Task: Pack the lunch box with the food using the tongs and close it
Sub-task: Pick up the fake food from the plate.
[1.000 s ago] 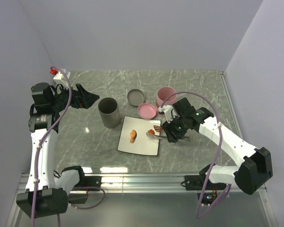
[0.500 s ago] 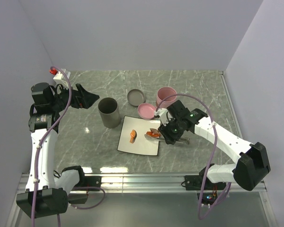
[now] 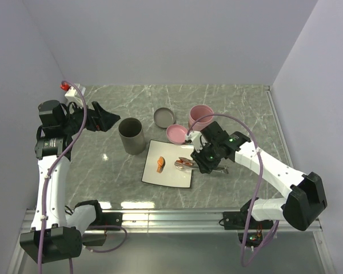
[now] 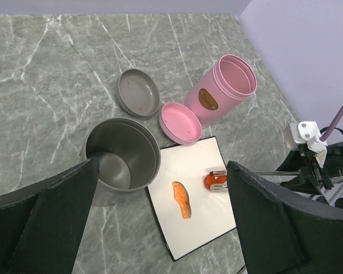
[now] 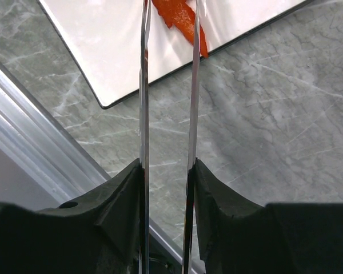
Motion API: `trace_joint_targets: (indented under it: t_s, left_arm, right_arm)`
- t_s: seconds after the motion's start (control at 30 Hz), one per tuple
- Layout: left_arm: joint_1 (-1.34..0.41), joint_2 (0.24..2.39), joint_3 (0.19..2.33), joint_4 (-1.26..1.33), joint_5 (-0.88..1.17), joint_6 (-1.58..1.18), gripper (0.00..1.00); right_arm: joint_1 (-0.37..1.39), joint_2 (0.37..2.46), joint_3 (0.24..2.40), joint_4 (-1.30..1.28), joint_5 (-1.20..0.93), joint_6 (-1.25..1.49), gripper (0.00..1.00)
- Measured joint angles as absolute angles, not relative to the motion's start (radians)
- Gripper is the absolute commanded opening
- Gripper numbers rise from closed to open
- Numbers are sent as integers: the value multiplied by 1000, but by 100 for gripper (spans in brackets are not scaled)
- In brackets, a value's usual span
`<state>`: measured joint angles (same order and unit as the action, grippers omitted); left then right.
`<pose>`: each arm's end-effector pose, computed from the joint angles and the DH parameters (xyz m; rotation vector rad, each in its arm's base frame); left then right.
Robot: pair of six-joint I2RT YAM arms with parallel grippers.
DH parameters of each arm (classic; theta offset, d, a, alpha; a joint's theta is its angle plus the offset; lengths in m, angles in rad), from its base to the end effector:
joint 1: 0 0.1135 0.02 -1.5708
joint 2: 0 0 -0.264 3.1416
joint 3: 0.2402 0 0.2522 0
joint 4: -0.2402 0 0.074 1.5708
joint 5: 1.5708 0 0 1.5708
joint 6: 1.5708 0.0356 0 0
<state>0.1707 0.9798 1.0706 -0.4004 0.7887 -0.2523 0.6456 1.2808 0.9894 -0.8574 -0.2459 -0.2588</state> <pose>0.2071 0.0101 0.3845 0.1550 1.8530 -0.7928 0.1871 0.1518 0.2546 -1.2628 2.4337 0.4452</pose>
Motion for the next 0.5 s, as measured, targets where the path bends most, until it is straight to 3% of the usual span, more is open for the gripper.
trace_joint_targets:
  t_s: [0.5]
  left_arm:
    - [202,1019,1071,-401,796,-269,99]
  right_arm:
    - [646,1267,1148,-896,-335,-258,36]
